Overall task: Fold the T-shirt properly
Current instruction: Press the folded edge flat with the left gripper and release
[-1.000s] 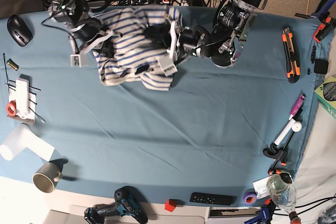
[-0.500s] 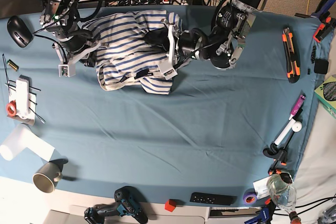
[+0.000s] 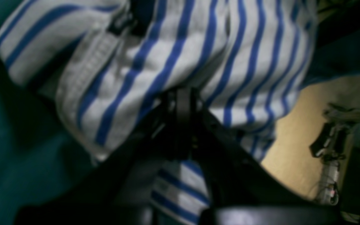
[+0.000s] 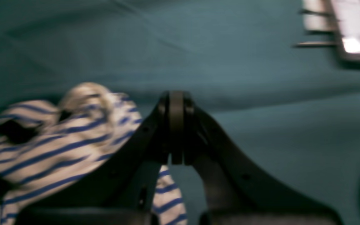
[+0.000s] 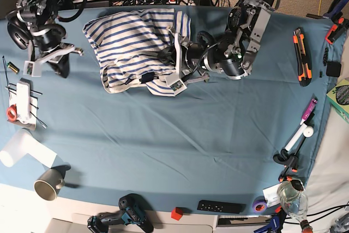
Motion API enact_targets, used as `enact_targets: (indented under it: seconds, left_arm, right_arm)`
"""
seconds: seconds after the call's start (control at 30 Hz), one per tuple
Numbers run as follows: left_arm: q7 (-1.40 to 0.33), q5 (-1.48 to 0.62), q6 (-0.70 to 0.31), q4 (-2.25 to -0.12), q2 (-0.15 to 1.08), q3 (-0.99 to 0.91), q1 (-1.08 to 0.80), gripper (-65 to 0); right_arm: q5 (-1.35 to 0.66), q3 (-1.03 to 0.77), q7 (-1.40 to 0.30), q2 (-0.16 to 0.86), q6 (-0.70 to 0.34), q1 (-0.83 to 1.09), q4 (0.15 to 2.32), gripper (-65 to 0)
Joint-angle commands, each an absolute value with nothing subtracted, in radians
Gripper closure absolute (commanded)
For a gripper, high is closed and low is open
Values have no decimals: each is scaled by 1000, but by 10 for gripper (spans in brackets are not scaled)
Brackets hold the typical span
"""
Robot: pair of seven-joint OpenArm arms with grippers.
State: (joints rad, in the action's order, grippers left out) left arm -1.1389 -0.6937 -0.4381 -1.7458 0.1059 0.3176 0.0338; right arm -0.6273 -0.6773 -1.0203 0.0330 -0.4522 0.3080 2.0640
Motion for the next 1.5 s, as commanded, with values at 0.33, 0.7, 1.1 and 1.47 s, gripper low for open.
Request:
enact_targets:
  seconds: [0.33, 0.7, 1.1, 1.47]
  left_arm:
    - [-1013, -743, -522, -1778, 41, 317, 50, 0]
    - [-923, -650, -505, -1644, 34, 317, 50, 0]
    - [-811, -455, -391, -1590, 34, 317, 70, 0]
    - [-791, -325, -310, -1590, 35, 316, 86, 0]
  right_arm:
    - [-770, -561, -1020, -70, -475, 411, 2080, 0]
    - [-732, -401, -1021, -94, -476, 482, 2066, 0]
    - [-669, -469, -1024, -66, -474, 556, 2066, 0]
    - [-670, -563, -1068, -65, -474, 591, 2066, 0]
